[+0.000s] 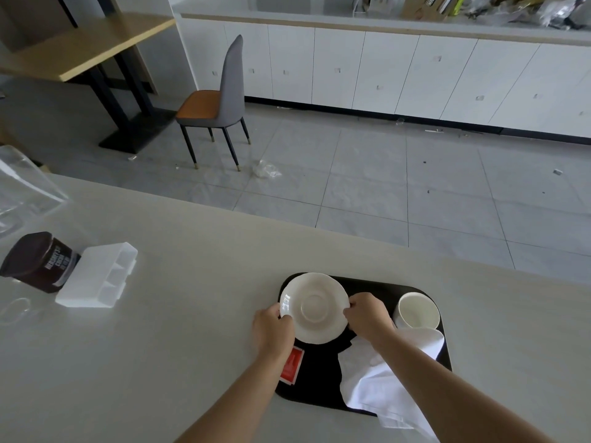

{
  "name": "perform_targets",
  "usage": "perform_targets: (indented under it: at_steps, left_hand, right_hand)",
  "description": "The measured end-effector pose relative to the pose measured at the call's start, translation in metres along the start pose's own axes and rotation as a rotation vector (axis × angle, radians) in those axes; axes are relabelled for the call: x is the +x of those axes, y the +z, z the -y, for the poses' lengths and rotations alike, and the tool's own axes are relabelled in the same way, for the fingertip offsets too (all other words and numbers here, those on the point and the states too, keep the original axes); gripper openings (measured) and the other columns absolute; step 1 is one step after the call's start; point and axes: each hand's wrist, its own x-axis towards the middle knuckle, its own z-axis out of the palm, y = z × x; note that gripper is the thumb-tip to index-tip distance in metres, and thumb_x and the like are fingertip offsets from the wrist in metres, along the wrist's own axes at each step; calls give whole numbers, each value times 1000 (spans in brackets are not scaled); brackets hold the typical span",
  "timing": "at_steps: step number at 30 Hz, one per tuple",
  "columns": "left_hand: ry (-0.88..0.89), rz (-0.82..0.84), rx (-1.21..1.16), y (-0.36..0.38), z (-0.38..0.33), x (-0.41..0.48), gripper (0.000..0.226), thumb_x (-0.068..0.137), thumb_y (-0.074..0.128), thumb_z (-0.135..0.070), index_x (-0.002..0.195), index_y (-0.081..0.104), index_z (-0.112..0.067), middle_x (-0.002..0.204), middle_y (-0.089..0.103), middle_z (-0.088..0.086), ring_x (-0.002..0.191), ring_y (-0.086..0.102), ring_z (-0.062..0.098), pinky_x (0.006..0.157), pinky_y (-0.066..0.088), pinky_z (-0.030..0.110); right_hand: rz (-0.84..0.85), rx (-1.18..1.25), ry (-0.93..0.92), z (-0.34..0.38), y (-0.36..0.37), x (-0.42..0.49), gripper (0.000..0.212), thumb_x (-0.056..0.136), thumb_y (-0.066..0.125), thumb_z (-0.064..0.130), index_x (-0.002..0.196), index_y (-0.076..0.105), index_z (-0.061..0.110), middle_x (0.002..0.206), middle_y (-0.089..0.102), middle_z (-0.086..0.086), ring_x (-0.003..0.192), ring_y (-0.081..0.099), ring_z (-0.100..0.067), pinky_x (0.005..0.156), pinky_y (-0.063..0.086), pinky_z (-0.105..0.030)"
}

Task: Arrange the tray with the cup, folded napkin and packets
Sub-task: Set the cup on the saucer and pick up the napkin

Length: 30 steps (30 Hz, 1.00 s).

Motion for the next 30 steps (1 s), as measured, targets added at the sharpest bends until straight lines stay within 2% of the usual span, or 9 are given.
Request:
perform_targets:
  at_steps: [2,5,8,10,15,19,21,26,30]
  left_hand:
    - [13,2,9,-1,-1,0,27,62,44,-2,52,25,-17,48,22,-6,52,18,16,49,14,27]
    - [30,23,24,-3,-3,0,23,63,45,-2,55,28,-15,50,25,-6,52,21,15,48,16,27]
    - [12,23,7,-5,-4,0,21,63,44,-3,57,27,-15,51,23,-6,54,19,15,51,15,29]
    - [18,27,15,-7,-4,-1,18,63,43,-4,59,29,-14,50,24,-6,53,19,14,52,15,29]
    - [39,29,17,-8,1,-3,11,62,42,-6,62,34,-14,50,28,-5,54,22,15,52,19,30]
    - [47,25,-9,-7,1,-5,11,62,40,-9,65,50,-15,51,41,-4,51,30,13,49,26,29]
    - [42,21,-18,-7,0,-3,16,61,40,-10,67,53,-14,51,42,-6,52,31,13,50,27,29]
    - [55,29,-5,-8,2,-4,7,61,41,-8,66,45,-12,48,32,-7,50,25,12,50,23,29]
    - [41,47,-23,-9,2,-4,11,60,42,-13,67,51,-14,49,34,-8,51,28,13,50,25,29]
  right_hand:
    - [17,-36,18,2,0,0,15,74,48,6,77,61,-1,72,66,-14,64,58,-28,56,40,-28]
    - [26,-3,30,4,-1,0,11,77,52,8,71,60,4,69,63,-12,74,70,-34,58,46,-30]
    - [13,102,40,4,-3,0,16,77,55,6,77,65,-6,66,68,-15,77,72,-37,67,58,-43]
    - [13,129,36,3,-3,-2,17,77,57,7,81,67,-6,71,73,-18,75,73,-36,73,59,-46]
    - [3,99,42,4,-4,-4,13,78,55,8,65,56,7,70,73,-18,65,73,-31,72,60,-43]
    - [27,48,51,7,-4,-7,12,77,54,7,74,63,2,69,73,-15,69,74,-29,63,55,-31]
    - [32,59,56,9,-3,-7,10,77,53,6,70,59,7,65,70,-13,69,74,-30,61,52,-28]
    - [34,114,62,8,-4,-7,13,78,52,3,67,58,8,63,67,-11,66,74,-28,68,59,-36]
    - [40,138,69,9,-5,-8,11,78,52,3,70,60,5,66,67,-12,64,74,-26,65,58,-33]
